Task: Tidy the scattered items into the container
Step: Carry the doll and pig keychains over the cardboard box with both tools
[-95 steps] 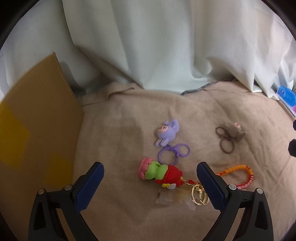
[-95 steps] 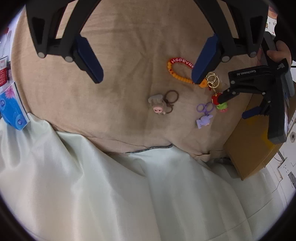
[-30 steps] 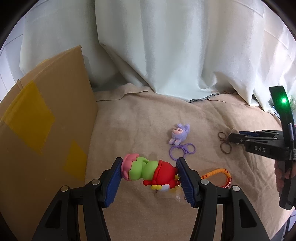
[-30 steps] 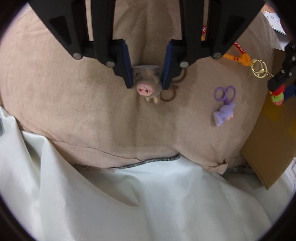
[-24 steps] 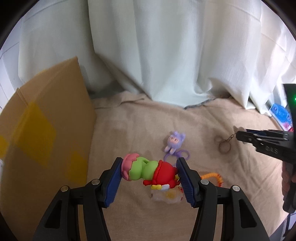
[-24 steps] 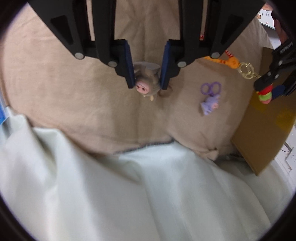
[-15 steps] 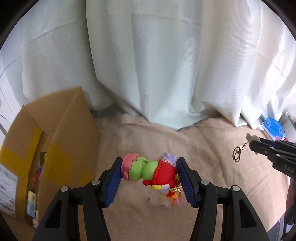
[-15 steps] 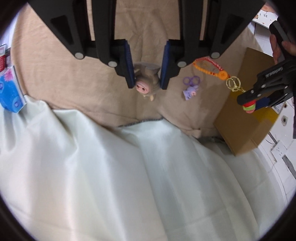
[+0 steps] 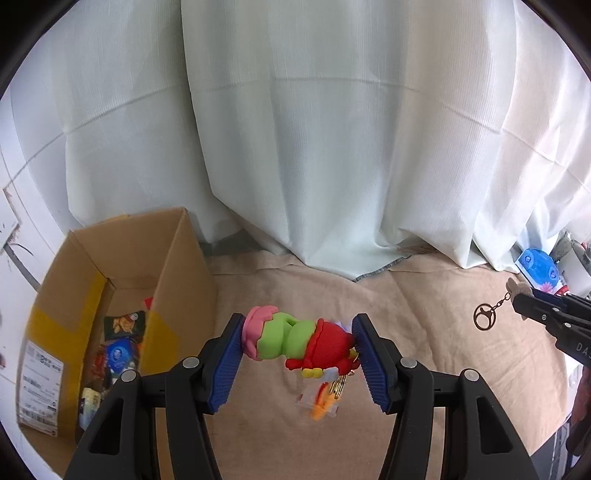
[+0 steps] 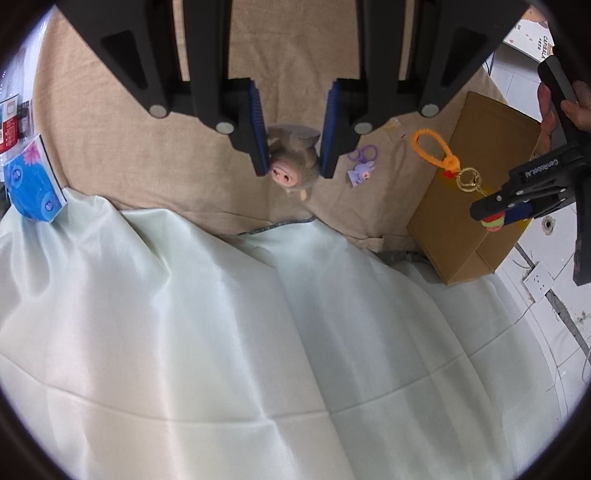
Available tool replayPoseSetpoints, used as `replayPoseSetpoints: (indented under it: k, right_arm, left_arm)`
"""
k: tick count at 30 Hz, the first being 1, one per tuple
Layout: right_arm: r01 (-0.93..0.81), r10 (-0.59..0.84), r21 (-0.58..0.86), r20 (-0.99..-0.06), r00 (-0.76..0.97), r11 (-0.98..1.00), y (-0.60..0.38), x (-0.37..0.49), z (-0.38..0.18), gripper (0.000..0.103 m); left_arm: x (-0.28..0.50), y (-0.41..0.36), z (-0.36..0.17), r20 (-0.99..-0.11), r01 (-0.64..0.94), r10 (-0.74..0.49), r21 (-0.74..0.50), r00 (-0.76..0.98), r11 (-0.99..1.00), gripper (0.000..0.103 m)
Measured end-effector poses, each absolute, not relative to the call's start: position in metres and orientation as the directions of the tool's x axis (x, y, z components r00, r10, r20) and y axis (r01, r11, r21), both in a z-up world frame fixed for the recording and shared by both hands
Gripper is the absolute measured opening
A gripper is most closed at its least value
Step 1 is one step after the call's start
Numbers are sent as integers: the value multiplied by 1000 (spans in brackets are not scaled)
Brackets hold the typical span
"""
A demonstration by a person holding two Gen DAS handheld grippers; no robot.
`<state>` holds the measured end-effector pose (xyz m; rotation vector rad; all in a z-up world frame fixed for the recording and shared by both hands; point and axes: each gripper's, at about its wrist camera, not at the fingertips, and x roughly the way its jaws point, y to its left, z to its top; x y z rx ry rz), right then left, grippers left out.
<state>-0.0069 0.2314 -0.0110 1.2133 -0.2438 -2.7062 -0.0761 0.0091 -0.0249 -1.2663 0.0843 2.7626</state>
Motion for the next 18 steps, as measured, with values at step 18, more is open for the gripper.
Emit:
replayPoseSetpoints:
  k: [18]
  right_arm:
    - [151, -257, 211, -695, -671, -966, 206, -12, 12, 32]
  left_arm:
    - [-75, -12, 13, -744, -70, 66, -26, -665, -997, 59]
